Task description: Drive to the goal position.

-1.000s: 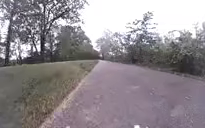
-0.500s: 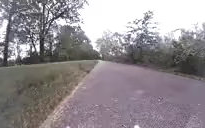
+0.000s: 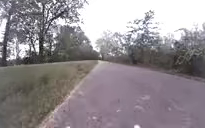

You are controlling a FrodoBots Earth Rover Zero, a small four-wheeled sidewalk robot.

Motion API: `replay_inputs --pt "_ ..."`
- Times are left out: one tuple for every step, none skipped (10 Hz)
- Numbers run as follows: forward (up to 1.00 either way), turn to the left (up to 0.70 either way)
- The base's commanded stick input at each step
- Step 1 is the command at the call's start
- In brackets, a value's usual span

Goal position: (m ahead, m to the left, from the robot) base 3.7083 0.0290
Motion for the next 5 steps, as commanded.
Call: replay_inputs --pt "0.7 0.0" --pt "0.7 0.0" --pt "0.7 0.0" --pt "0.7 0.0" --pt "0.7 0.0"
